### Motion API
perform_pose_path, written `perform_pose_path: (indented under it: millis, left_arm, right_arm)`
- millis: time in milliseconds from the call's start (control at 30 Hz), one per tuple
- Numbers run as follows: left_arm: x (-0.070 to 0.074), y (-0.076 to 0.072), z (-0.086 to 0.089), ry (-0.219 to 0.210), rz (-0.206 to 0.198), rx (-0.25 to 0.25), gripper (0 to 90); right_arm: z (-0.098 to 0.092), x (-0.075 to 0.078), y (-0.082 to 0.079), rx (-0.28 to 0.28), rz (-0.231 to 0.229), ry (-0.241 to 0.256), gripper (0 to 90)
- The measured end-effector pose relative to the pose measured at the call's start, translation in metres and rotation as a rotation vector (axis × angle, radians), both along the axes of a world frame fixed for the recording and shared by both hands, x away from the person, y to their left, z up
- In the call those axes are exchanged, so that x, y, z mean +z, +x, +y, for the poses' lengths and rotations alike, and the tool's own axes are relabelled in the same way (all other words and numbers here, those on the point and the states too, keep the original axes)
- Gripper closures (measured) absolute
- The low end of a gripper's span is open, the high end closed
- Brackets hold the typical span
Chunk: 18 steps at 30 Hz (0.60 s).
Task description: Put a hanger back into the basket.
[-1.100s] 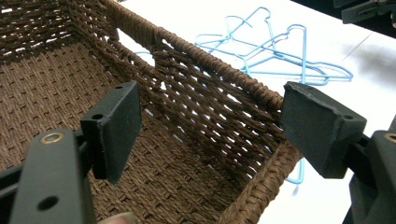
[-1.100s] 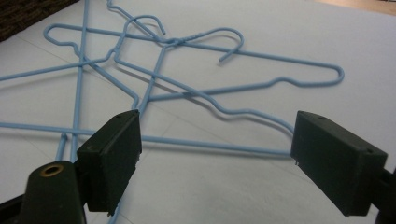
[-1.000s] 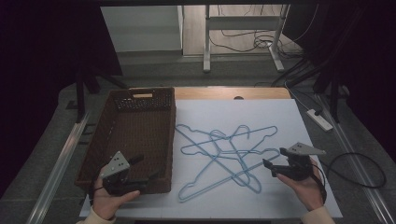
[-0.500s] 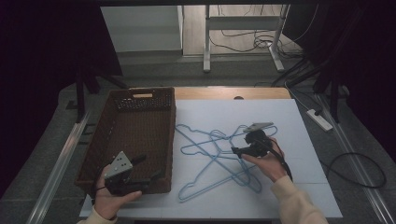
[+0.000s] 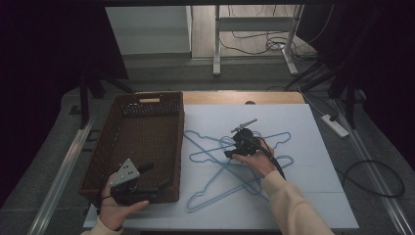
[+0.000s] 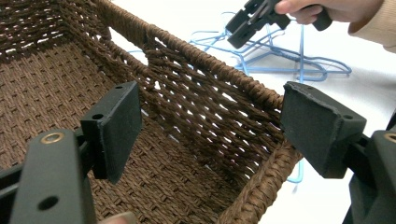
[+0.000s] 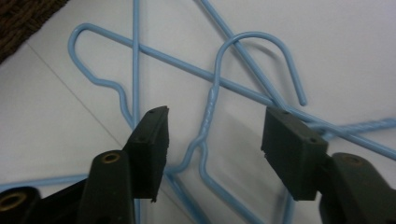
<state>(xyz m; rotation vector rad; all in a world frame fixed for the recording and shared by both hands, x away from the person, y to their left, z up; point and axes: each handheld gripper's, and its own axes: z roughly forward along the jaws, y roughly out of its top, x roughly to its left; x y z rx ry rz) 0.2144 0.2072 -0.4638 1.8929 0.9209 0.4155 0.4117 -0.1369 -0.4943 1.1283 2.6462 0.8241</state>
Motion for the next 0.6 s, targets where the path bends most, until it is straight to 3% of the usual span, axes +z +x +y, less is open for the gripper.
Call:
perform_pose_path:
  millis: [233,600]
  left_arm:
    - [0.001,0.0,0.0,0.0,-0.001,-0.001,22.2]
    - [0.001,0.0,-0.001,0.002,-0.001,-0.004,22.2]
  right_arm:
    - [0.012,-0.01,0.009,-0.012,0.042,-0.035,55.2]
    - [0.023,-0.012,0.009,-0.053,0.041,-0.108,72.7]
